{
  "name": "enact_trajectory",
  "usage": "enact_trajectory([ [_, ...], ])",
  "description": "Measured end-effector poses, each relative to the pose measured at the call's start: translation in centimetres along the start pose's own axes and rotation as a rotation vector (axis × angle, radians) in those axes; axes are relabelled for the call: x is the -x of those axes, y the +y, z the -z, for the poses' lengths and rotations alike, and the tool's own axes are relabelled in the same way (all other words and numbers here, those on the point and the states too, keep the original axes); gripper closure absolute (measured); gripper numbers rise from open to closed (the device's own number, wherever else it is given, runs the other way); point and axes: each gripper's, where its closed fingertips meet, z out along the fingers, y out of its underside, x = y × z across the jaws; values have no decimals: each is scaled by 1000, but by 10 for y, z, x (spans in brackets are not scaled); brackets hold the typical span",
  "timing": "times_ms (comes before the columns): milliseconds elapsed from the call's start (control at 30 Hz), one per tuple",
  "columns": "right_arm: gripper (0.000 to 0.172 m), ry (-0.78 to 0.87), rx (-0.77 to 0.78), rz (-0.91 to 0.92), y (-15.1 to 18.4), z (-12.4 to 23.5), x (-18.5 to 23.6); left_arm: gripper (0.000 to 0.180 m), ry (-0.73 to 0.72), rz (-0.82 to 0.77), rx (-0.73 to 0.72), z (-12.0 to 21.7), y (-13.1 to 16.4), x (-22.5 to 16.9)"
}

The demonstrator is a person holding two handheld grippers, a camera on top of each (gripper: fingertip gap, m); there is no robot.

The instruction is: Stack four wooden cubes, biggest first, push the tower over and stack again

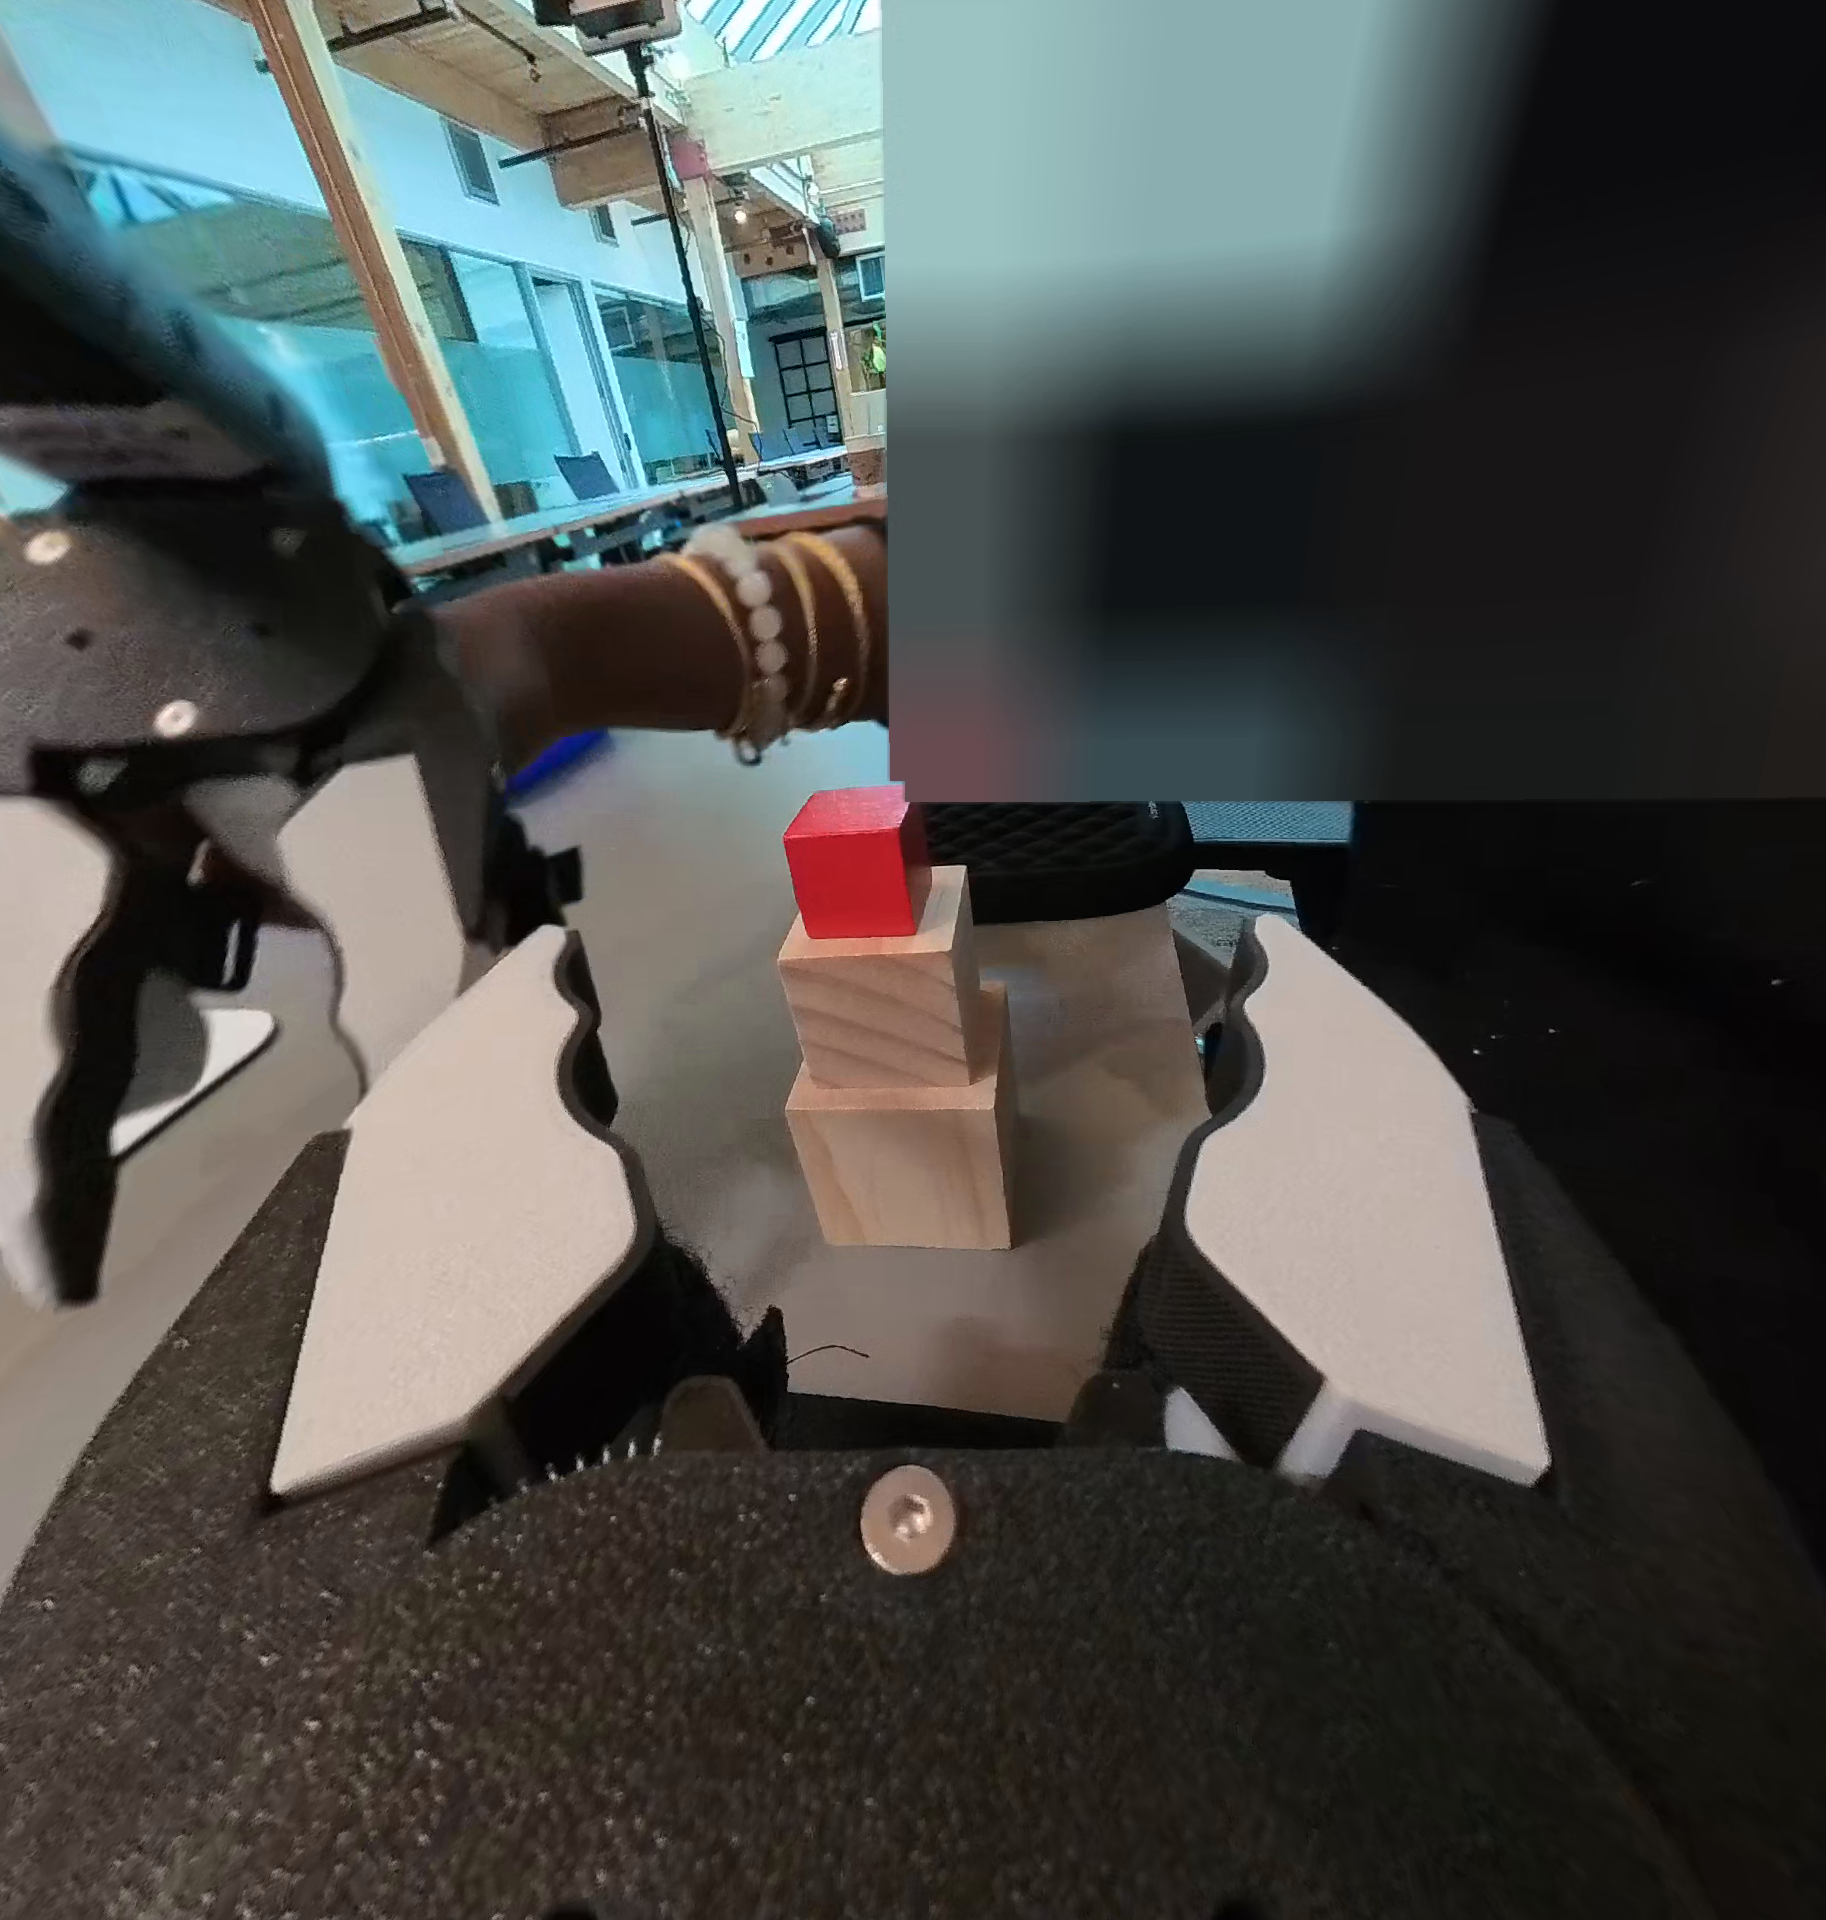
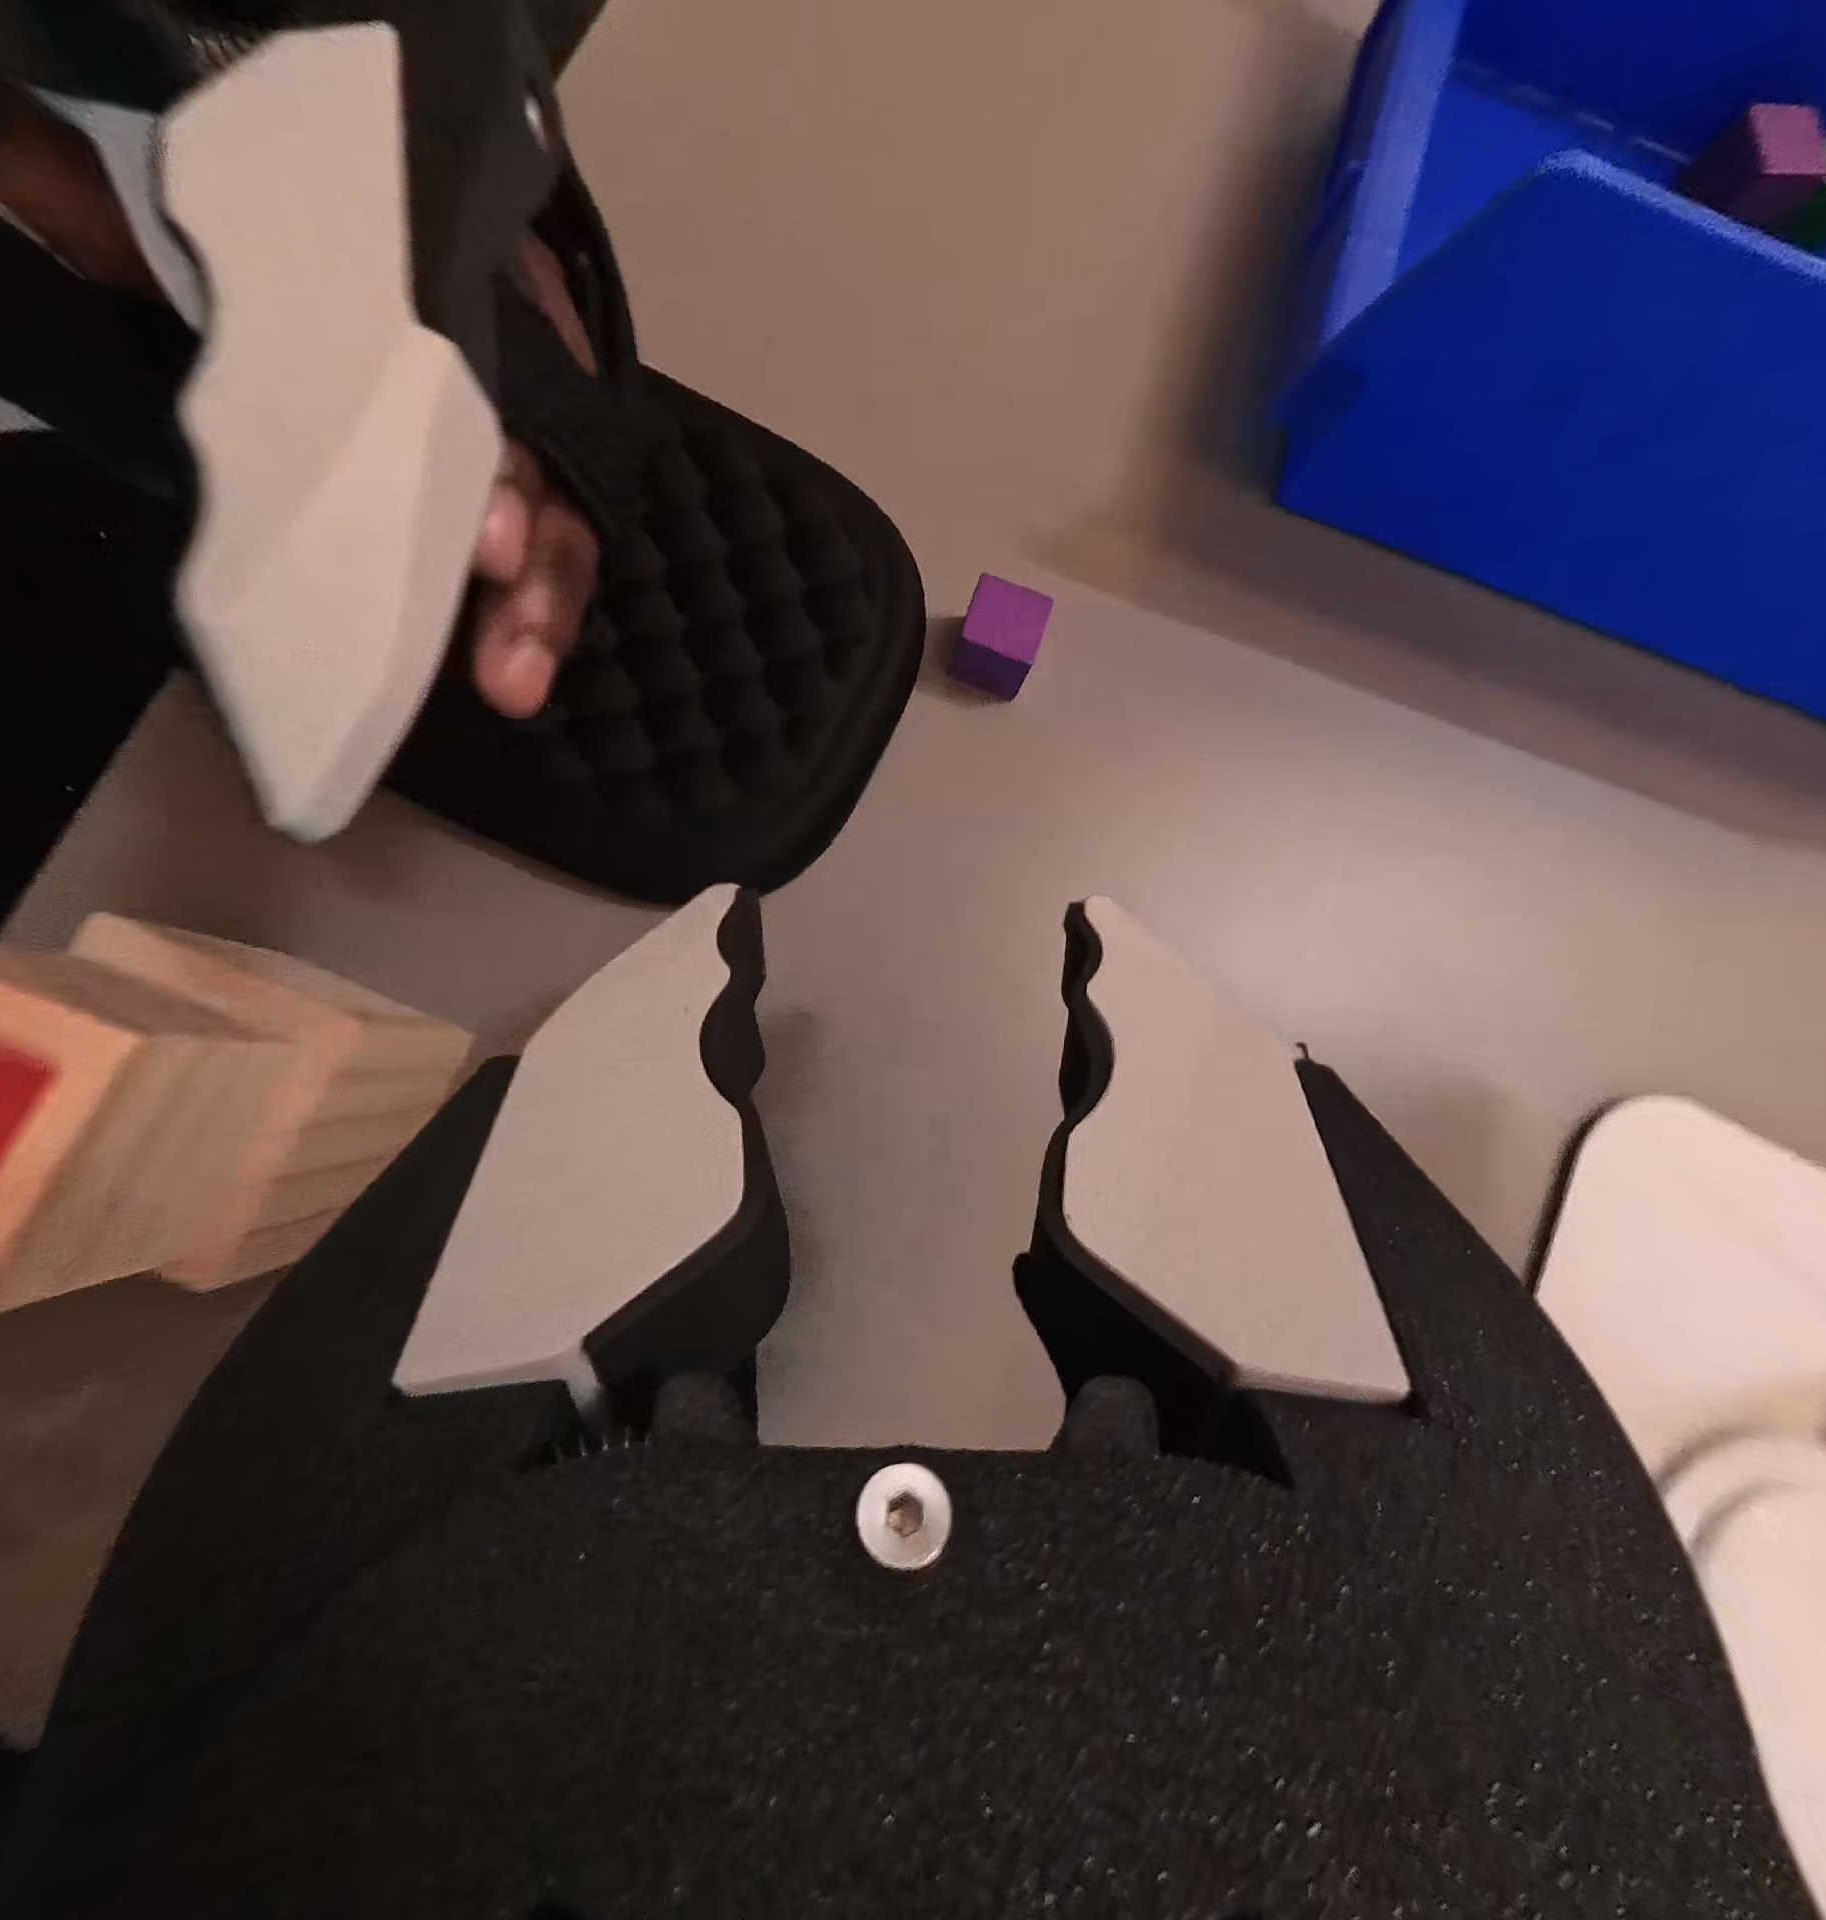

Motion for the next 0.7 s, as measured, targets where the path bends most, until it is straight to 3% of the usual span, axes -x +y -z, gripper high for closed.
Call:
enact_trajectory([
  [233,123,-119,-45,84,-22,-49,-21,68,8,13,-13,1,-1,0],
  [467,130,-191,41,63,-29,-90,-25,69,10,16,-22,2,-2,0],
  [700,132,-129,123,-134,-27,-103,-26,69,13,18,-31,3,-4,0],
])
